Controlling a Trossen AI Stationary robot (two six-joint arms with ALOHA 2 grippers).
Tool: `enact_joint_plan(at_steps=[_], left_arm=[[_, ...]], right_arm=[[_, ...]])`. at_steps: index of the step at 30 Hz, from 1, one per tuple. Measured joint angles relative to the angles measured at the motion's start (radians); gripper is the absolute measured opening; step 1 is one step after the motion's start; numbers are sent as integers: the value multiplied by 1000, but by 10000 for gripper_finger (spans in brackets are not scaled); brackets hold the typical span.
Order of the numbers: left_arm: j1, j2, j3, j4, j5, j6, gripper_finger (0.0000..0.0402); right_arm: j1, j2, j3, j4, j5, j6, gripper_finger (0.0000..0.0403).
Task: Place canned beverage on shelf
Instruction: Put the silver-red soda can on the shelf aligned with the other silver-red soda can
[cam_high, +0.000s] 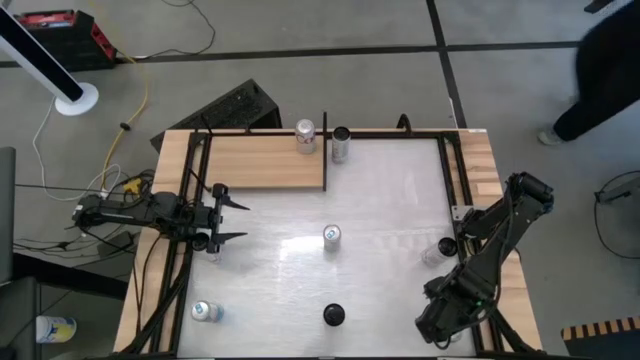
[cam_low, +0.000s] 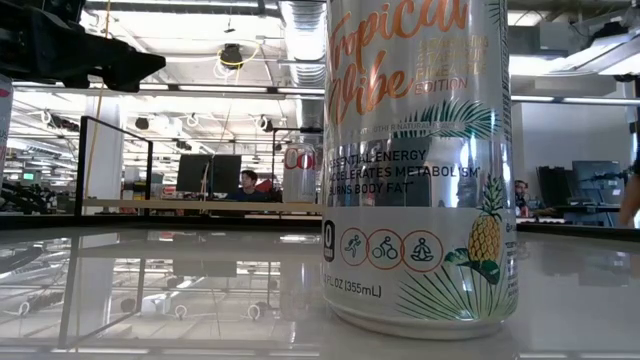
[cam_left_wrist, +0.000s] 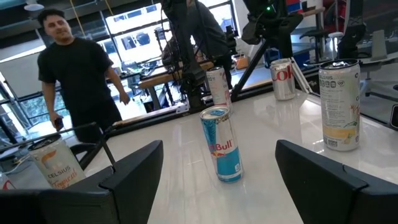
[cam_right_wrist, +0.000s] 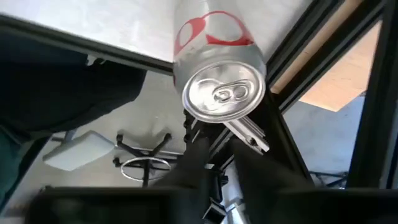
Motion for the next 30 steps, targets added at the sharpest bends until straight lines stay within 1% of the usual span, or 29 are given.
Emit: enact_joint_plan(at_steps=[1,2,4,6,10,12,15,17,20,21,23,26,30], left_arm=[[0,0,0,0,0,0,300],[0,0,0,0,0,0,300],[0,0,0,0,0,0,300],[0,0,0,0,0,0,300],[0,0,0,0,0,0,300],[0,0,0,0,0,0,300],[0,0,0,1,0,0,300],[0,0,0,1,0,0,300],[0,0,0,1,0,0,300],[0,0,0,1,0,0,300],[0,0,0,1,0,0,300],[0,0,0,1,0,0,300],[0,0,0,1,0,0,300]], right_arm=[[1,0,0,4,2,-16,29],[1,0,0,3,5,-17,21],[1,0,0,-13,16,2,32],[1,0,0,-34,33,26,60],[1,0,0,-83,29,91,135],[1,0,0,-83,12,110,182],[1,0,0,-95,-43,134,259],[1,0,0,-98,-56,145,307],[1,0,0,-97,-55,153,371],[1,0,0,-96,-55,154,385],[1,0,0,-94,-54,154,392],[1,0,0,-77,-49,155,381],[1,0,0,-16,26,174,383]])
